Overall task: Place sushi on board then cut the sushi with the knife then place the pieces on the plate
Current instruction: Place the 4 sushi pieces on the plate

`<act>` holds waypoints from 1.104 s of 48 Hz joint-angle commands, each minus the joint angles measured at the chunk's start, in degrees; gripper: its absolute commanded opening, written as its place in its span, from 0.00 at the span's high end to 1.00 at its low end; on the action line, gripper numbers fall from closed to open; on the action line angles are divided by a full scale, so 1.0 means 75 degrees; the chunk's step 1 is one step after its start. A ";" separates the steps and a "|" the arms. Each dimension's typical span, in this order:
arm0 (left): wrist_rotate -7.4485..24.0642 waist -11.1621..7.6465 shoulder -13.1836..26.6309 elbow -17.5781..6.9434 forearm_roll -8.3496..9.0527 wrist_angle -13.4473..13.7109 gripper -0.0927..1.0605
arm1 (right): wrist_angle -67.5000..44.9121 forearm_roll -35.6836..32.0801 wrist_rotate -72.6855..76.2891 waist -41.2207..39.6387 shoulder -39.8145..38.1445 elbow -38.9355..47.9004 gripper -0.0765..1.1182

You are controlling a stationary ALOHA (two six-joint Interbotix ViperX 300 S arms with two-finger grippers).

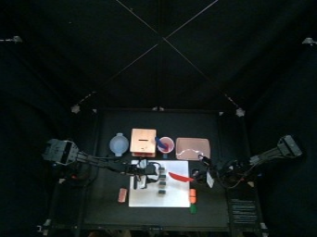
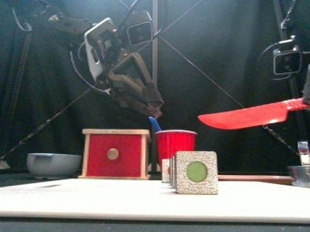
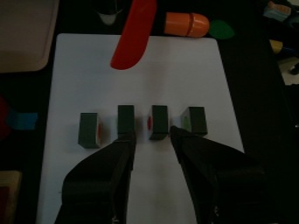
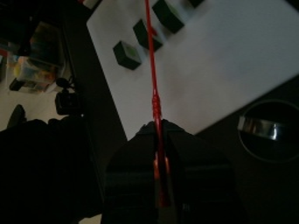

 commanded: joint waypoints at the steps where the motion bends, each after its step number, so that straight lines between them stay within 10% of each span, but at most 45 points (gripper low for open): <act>1: 0.0012 0.0023 -0.0152 -0.0152 0.0012 -0.0105 0.26 | 0.0246 0.0328 -0.0023 0.0398 -0.0094 0.0059 0.63; 53: 0.0000 0.0023 0.0070 -0.0082 0.0012 -0.0105 0.26 | 0.3527 0.2391 -0.1430 0.2145 -0.0352 -0.0937 0.31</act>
